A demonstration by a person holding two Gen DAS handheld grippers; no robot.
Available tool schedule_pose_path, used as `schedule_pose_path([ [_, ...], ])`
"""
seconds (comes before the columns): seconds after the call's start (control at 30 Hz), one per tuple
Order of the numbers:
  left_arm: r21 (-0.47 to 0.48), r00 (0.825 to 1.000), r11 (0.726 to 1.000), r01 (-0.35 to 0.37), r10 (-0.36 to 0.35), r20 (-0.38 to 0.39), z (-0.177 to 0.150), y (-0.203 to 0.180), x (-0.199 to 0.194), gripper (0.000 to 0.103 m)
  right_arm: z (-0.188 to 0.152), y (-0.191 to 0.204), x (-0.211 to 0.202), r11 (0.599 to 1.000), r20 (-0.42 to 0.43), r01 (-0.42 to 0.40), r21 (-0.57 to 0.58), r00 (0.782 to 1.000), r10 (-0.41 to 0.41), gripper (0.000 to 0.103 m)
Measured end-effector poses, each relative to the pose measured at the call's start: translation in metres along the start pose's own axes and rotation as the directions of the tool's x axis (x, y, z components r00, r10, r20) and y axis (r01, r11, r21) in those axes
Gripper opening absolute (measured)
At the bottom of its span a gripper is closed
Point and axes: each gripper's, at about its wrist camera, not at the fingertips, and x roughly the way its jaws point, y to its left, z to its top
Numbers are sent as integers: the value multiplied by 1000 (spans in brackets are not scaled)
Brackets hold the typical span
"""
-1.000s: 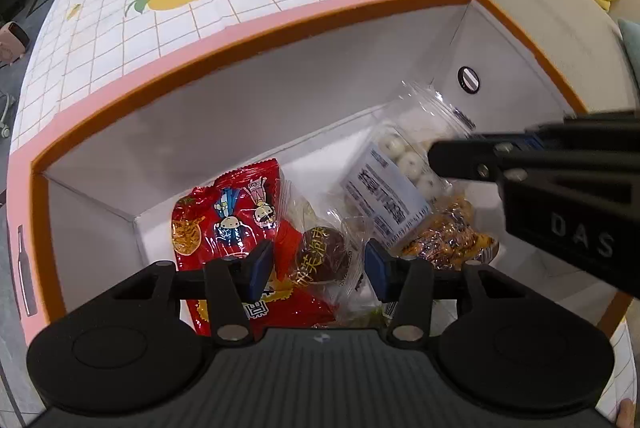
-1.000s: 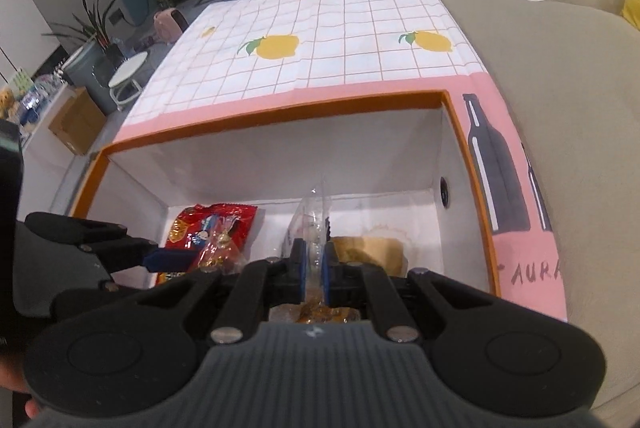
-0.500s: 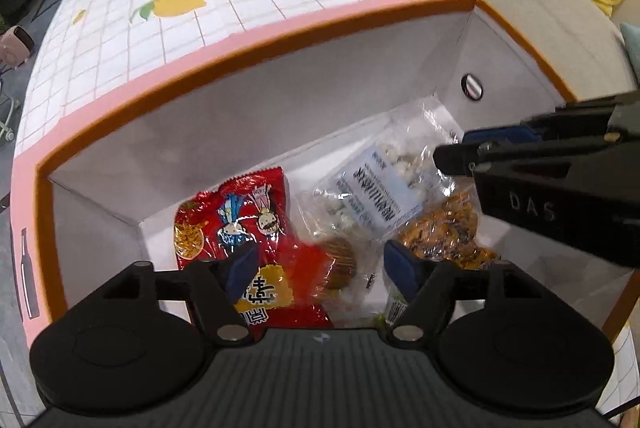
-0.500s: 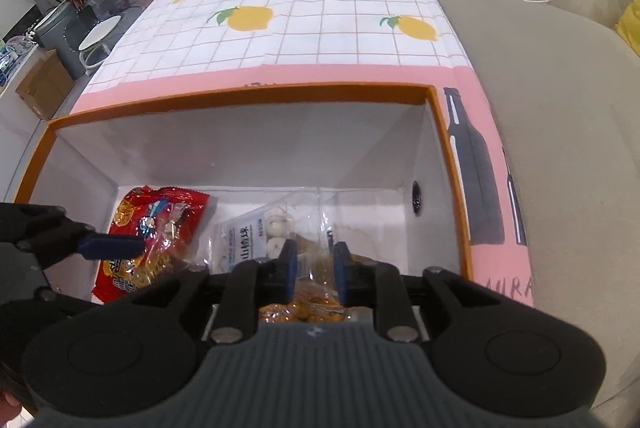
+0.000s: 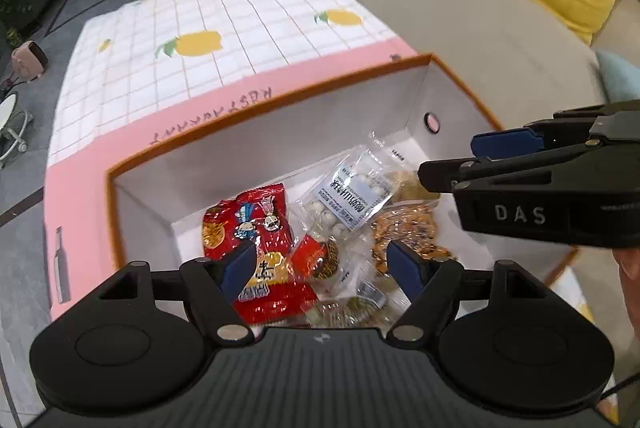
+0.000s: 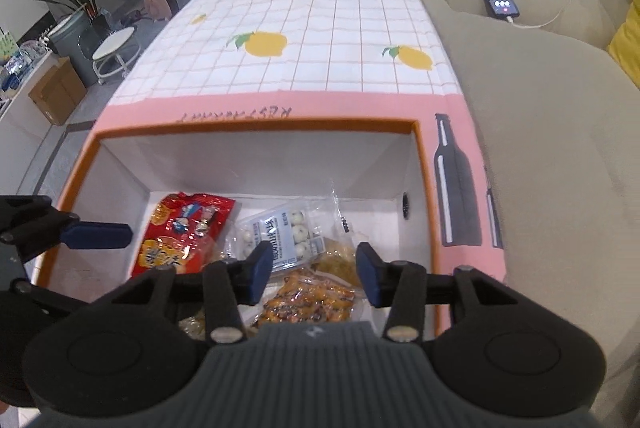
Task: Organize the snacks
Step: 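Lower both held snacks into the box and open both grippers, then withdraw both grippers from the box back toward the remaining snacks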
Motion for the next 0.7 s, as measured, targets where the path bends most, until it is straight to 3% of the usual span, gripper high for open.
schedule_pose_path([
  [0.33,-38,997,999,-16,19,71,-25,-15,-88,87,-22,5,-76,1000,49,-29,3,998,29,55],
  [0.7,-144,982,988,47,-20,185,-79,-36,-163,87,-84,14,-153,998,126,-68,-12,990,69,59],
])
